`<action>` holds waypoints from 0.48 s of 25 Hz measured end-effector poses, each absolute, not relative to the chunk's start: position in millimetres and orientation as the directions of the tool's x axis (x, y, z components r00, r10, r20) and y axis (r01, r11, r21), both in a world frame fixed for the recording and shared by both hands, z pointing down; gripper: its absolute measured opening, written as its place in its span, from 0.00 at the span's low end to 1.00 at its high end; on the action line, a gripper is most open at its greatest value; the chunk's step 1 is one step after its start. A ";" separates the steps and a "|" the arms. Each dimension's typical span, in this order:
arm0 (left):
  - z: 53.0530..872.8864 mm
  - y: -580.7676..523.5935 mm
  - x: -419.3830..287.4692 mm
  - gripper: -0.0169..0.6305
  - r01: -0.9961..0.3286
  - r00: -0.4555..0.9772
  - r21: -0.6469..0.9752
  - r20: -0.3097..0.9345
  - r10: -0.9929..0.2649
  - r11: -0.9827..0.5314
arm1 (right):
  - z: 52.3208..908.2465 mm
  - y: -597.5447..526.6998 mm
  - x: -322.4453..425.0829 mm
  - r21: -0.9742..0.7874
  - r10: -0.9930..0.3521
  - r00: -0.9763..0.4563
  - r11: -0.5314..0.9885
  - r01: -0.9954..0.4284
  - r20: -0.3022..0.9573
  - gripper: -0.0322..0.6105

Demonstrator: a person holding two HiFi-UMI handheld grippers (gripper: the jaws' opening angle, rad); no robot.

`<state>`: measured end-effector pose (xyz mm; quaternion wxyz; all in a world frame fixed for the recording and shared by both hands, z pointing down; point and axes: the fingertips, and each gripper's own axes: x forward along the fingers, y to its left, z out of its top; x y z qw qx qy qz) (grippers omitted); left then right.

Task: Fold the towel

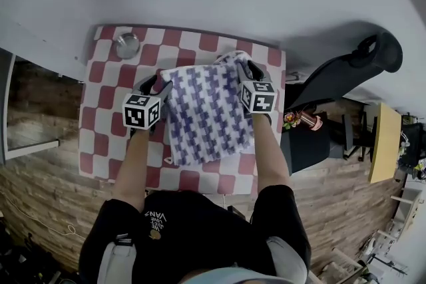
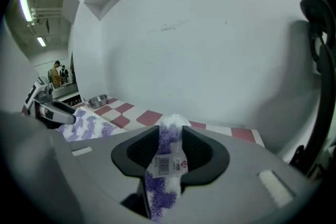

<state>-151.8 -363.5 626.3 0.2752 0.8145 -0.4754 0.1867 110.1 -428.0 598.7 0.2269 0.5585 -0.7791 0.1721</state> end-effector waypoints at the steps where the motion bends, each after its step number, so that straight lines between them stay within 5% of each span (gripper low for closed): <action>1: 625.6 -362.8 -157.5 0.36 -0.878 0.477 0.292 0.564 -0.673 -0.378 | 597.4 -424.3 114.3 -0.033 -0.788 -0.291 0.326 -0.945 0.542 0.27; 4: 621.2 -354.6 -168.3 0.36 -0.880 0.474 0.320 0.559 -0.681 -0.350 | 588.4 -414.1 125.6 -0.101 -0.765 -0.367 0.373 -0.922 0.530 0.37; 12: 609.1 -298.0 -191.4 0.36 -0.868 0.495 0.334 0.520 -0.696 -0.368 | 573.7 -332.7 184.5 -0.235 -0.669 -0.500 0.450 -0.861 0.550 0.38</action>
